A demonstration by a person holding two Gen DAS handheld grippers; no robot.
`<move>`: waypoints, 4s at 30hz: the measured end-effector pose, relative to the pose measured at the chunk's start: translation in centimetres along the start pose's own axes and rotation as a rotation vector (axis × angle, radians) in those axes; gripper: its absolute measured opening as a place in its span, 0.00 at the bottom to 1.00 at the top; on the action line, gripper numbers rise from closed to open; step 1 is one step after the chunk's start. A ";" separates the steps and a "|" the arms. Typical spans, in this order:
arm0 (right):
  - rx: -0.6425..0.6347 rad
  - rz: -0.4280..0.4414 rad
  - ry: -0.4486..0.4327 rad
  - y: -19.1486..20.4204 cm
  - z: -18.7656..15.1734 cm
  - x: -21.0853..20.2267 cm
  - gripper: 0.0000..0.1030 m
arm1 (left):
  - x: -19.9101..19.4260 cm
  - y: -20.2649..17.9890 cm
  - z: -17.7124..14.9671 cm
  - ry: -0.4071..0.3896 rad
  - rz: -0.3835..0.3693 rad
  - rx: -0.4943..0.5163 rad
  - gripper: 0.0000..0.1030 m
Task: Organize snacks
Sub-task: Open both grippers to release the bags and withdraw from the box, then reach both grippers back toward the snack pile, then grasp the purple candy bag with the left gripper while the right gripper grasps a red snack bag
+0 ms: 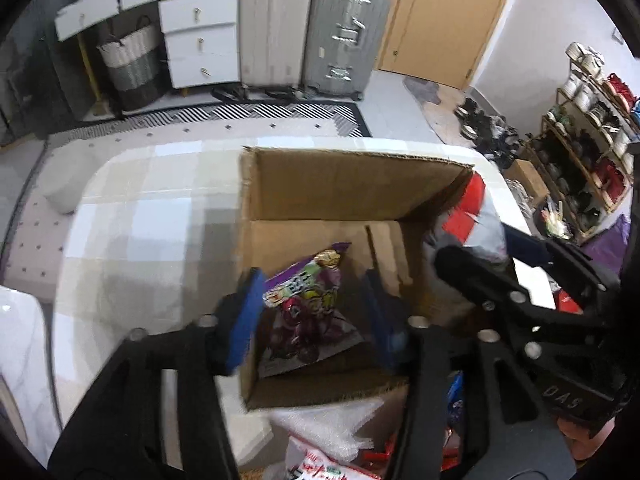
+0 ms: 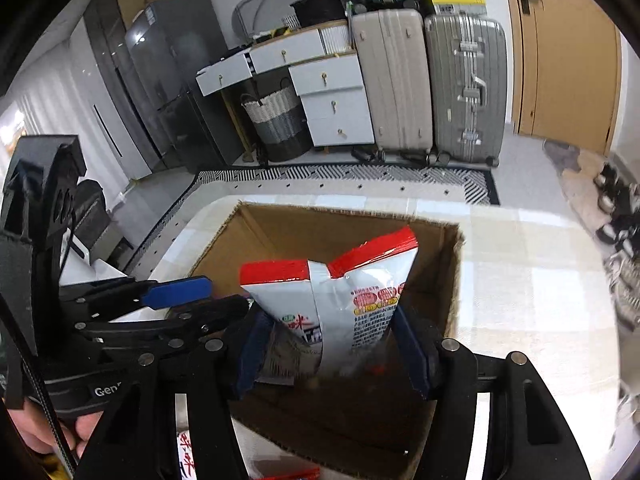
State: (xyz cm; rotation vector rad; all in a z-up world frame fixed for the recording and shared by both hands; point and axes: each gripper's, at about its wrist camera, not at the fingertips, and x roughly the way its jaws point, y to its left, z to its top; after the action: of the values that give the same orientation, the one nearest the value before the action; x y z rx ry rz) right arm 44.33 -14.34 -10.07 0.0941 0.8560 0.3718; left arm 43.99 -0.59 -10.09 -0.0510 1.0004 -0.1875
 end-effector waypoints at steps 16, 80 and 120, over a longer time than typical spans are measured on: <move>-0.053 -0.067 -0.088 2.6 -0.7 -5.9 0.76 | -10.8 0.3 -4.7 -0.117 0.055 -0.027 0.77; 0.120 0.121 -0.269 4.8 -28.9 -19.5 0.99 | -10.4 1.0 -28.6 -0.057 -0.066 -0.105 0.99; -0.080 -0.004 -0.061 7.2 -25.2 -9.5 0.74 | -12.3 7.1 -33.1 -0.044 -0.291 -0.175 0.27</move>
State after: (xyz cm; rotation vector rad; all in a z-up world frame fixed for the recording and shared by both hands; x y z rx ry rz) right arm 17.69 -12.67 -18.07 0.0297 0.7799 0.3965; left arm 10.67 10.01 -18.63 -0.3597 0.9605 -0.3629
